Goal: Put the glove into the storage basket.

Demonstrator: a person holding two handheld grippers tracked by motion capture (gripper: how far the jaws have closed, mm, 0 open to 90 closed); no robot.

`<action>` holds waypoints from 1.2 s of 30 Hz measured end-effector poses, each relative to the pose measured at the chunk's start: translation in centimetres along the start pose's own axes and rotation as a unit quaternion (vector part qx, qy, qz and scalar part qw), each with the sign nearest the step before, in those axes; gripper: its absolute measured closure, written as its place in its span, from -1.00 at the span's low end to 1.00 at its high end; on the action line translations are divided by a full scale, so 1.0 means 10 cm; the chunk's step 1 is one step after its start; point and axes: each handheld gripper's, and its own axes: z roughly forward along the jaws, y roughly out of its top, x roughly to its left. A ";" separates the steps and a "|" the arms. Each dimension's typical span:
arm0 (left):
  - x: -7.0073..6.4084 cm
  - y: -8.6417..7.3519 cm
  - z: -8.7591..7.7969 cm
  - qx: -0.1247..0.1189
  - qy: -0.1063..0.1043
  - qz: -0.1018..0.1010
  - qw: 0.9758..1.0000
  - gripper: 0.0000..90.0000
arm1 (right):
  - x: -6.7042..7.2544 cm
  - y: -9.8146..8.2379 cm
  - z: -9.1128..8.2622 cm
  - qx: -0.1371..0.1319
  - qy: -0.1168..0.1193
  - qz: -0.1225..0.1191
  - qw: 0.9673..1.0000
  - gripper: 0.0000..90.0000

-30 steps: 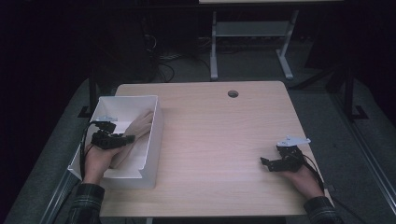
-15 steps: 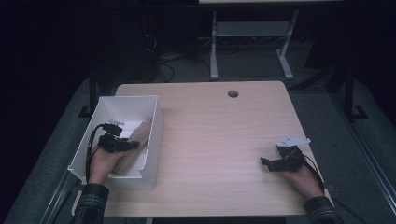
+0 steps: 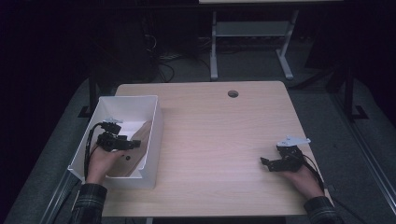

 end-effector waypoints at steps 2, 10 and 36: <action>-0.02 0.04 -0.06 -0.006 -0.001 0.008 1.000 -0.40 | 0.00 0.00 0.00 0.000 0.000 0.000 1.000 -0.76; -0.17 0.26 -0.27 -0.034 -0.026 0.018 0.999 -0.46 | 0.00 0.00 0.00 0.000 0.000 0.000 1.000 -0.76; -1.12 0.89 -0.31 -0.086 -0.105 0.086 0.987 -0.66 | 0.00 0.00 0.00 0.000 0.002 -0.003 1.000 -0.76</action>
